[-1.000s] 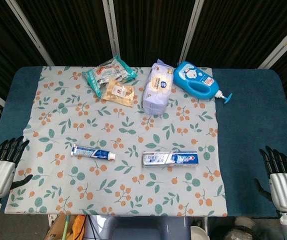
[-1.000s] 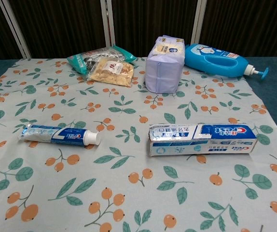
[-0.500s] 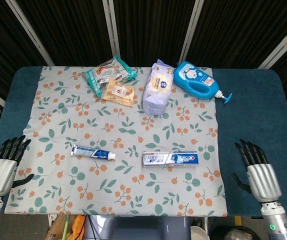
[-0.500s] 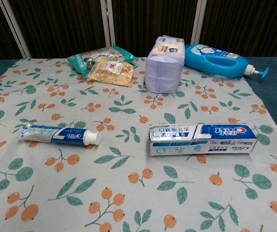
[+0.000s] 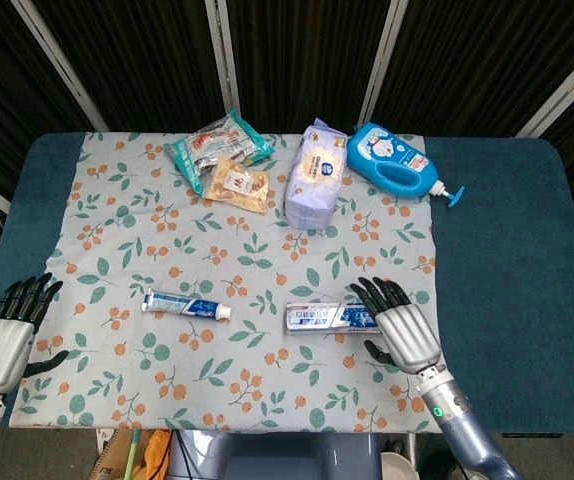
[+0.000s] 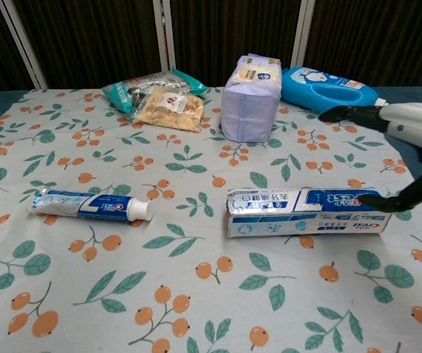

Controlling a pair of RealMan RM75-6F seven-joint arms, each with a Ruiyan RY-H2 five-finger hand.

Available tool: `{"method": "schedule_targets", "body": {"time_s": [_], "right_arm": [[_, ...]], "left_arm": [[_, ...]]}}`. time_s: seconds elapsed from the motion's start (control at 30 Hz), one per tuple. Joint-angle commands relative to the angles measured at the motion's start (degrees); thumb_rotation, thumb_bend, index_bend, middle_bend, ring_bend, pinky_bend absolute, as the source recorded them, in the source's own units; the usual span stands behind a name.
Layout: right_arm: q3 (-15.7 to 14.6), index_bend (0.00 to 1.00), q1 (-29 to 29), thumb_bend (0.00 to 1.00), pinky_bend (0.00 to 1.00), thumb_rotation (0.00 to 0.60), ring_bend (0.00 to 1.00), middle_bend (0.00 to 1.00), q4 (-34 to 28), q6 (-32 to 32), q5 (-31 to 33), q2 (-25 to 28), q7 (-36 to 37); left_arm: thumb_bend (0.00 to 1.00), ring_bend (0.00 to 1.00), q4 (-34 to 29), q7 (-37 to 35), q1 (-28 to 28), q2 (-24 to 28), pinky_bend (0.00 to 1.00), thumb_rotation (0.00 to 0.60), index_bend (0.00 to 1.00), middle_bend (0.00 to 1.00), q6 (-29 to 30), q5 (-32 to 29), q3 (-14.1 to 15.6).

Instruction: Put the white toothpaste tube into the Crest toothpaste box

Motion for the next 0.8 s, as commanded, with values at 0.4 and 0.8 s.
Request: {"method": "schedule_targets", "body": {"time_s": [0.4, 0.8], "right_arm": [[1.8, 0.05, 7.1, 0.32, 0.12, 0.6, 0.14, 0.17, 7.3, -2.5, 13.6, -10.1, -8.5], [0.8, 0.18, 9.6, 0.32, 0.13, 0.6, 0.23, 0.29, 11.8, -3.1, 17.2, -13.5, -9.5]], "left_arm": [[0.07, 0.0, -0.8, -1.7, -0.2, 0.9, 0.04, 0.6, 0.0, 0.0, -0.8, 0.2, 0.5], [0.07, 0.0, -1.0, -2.9, -0.4, 1.3, 0.04, 0.6, 0.0, 0.0, -1.4, -0.2, 0.5]]}}
